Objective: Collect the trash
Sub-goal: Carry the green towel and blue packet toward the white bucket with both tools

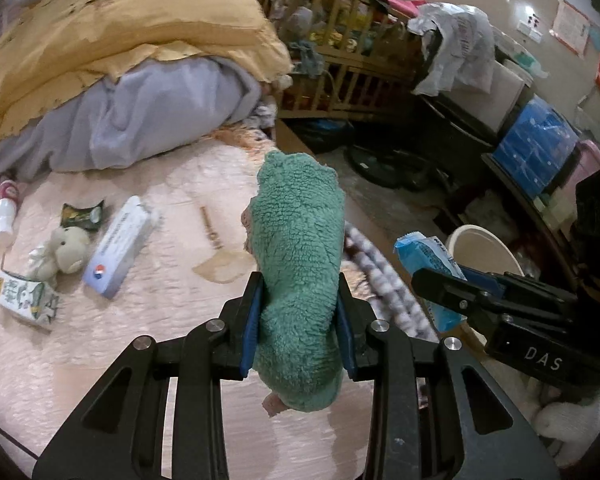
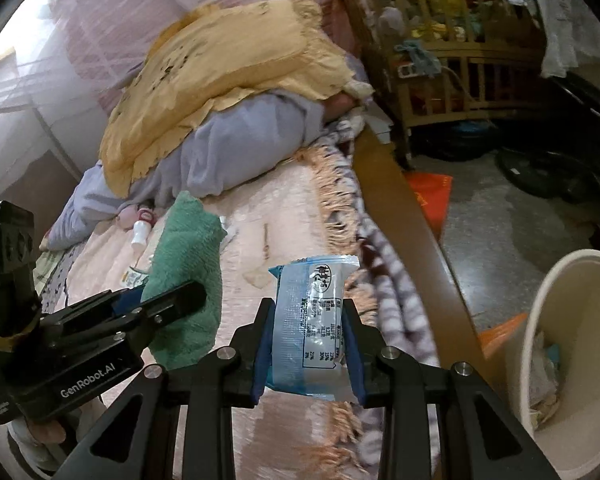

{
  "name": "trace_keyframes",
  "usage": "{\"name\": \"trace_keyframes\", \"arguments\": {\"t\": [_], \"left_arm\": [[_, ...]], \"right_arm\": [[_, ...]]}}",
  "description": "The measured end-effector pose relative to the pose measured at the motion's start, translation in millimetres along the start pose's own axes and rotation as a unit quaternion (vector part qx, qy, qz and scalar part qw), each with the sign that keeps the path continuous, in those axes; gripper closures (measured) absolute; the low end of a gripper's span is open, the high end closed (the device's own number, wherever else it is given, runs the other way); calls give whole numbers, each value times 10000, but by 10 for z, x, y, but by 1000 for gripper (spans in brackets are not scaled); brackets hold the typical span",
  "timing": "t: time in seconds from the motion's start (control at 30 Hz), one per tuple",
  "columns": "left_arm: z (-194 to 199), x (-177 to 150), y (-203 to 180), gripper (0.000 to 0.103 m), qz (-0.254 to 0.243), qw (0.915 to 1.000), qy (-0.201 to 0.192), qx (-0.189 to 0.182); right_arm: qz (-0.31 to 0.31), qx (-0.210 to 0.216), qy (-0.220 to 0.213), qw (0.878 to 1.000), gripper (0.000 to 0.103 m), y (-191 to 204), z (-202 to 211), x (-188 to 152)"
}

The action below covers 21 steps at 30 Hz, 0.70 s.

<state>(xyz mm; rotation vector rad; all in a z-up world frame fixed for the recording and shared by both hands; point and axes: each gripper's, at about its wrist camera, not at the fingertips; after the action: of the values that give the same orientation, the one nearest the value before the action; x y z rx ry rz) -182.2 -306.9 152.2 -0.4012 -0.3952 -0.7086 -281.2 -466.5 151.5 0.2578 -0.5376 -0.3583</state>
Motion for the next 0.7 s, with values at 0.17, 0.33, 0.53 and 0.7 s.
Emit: {"name": "trace_keyframes", "arguments": {"t": [0.17,0.33,0.53,0.7], "left_arm": [[-63,39,-201,72,-168,9998,24,-73],[-136,68,-407,72,-324,9993,80,-177],[-223,85,-637,72,-484,9982,146,-308],[-287,110,-842,72,-621,9970,205,-412]], "right_arm": [[-155,-75,-87,9998,72,-194,131,-74],[-316,-160,-163,9992,72,-405,259,-153],[-542,-223,-214,9981,72,-665,376,-241],[-681,-308,-245,9969,72,-847,471,-300]]}}
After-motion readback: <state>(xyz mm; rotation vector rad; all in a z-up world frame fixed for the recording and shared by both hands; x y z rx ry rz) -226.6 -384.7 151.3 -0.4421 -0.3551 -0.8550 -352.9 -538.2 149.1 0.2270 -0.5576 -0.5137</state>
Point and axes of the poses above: each gripper's, at about its wrist camera, not at the fingertips, and z roughly against the way its jaws point, y to its left, x to its top, and after that the axes turned 12 degrees about y, right-handed
